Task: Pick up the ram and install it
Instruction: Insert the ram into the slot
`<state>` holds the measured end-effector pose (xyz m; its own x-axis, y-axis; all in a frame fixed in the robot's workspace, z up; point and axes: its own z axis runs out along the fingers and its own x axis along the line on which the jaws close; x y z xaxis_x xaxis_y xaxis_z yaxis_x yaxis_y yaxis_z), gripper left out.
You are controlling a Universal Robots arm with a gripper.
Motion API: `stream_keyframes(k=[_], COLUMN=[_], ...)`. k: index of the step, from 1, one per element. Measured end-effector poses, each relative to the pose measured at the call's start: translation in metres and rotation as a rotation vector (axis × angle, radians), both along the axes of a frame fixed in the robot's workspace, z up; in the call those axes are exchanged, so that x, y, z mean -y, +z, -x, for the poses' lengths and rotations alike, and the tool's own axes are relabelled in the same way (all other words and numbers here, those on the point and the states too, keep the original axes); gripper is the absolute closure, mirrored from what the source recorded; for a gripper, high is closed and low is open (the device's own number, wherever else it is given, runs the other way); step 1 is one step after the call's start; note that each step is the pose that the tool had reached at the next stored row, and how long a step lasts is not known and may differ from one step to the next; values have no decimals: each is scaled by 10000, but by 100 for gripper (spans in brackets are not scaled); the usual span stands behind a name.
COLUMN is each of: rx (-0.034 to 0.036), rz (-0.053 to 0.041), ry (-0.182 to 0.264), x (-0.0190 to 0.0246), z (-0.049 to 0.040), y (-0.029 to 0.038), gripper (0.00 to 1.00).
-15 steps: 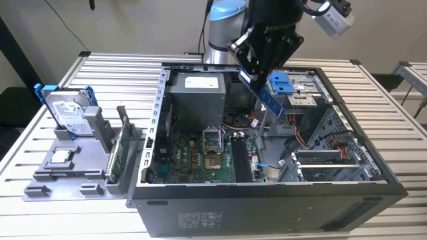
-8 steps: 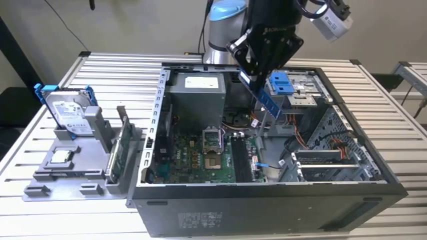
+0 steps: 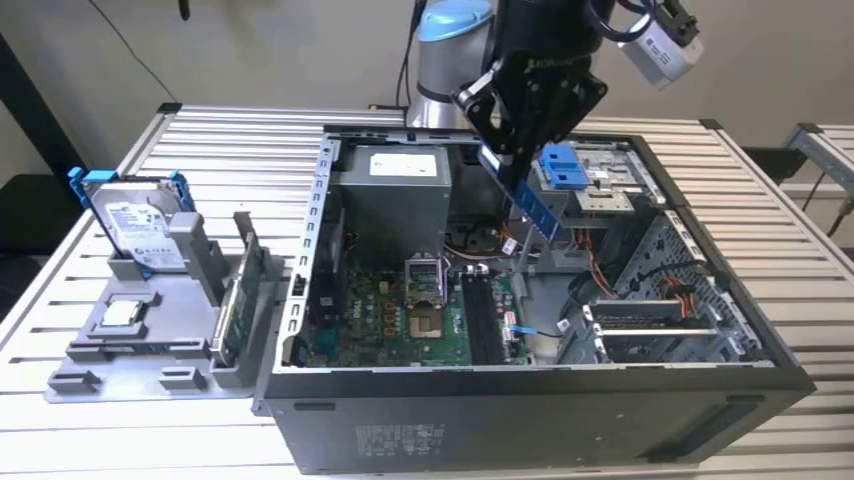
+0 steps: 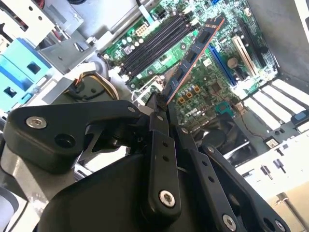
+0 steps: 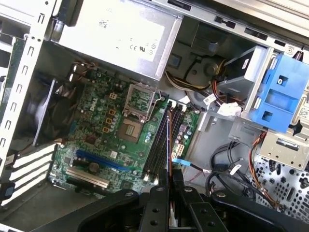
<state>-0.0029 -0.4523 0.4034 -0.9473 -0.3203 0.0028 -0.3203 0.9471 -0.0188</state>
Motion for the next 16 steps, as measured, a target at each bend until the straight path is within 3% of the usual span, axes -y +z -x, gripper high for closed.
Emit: stream_keyframes(k=[4,16], rx=[-2,-11], rz=[11,10], ry=[-226,-1566], x=[0,0], z=[0,-1], y=[-18,-92], gripper=[86,86])
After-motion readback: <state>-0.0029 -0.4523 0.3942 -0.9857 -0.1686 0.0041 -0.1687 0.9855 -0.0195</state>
